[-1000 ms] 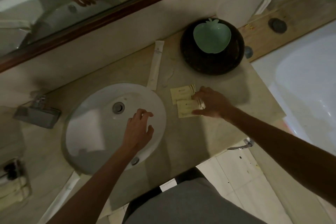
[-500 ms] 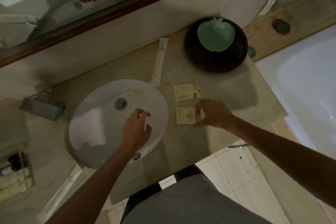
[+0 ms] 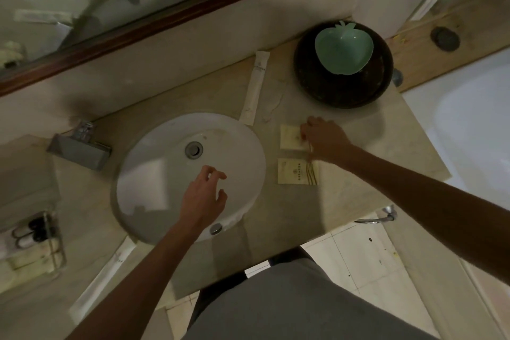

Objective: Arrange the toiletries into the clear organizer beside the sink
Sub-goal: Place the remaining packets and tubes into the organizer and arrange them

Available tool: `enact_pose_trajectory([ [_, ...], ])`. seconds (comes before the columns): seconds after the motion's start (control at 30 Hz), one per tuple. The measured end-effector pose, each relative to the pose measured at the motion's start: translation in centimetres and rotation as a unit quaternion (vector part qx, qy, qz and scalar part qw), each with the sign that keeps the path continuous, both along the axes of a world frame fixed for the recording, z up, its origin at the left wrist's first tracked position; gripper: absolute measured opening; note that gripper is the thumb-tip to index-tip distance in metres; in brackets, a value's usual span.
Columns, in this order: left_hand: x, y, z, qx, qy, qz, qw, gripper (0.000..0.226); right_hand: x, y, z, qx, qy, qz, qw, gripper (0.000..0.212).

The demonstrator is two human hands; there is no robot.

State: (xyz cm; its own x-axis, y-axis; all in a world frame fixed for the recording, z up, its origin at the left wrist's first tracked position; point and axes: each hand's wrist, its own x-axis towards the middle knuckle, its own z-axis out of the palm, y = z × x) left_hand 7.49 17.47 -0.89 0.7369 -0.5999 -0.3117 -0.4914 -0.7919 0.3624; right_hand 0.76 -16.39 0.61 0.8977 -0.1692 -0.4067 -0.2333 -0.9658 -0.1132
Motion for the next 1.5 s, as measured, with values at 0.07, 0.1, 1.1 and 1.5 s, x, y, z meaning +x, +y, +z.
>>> enact_pose_trajectory([
  [0.07,-0.2,0.3,-0.2,-0.002,0.001,-0.006,1.000,0.033,-2.1,-0.2,-0.5,0.012,0.051,-0.015,0.999,0.056],
  [0.1,-0.2,0.4,-0.2,-0.004,0.000,-0.005,1.000,0.033,-2.7,-0.6,-0.5,0.021,0.044,-0.042,0.998,0.050],
  [1.1,-3.0,-1.0,0.5,0.007,0.014,-0.005,1.000,0.042,-8.6,8.1,-0.6,0.038,0.060,-0.203,0.977,0.135],
  [1.5,-10.7,-14.8,-1.3,0.095,-0.012,-0.129,0.987,0.099,-12.7,5.1,1.9,-0.047,-0.019,-0.183,0.982,0.036],
])
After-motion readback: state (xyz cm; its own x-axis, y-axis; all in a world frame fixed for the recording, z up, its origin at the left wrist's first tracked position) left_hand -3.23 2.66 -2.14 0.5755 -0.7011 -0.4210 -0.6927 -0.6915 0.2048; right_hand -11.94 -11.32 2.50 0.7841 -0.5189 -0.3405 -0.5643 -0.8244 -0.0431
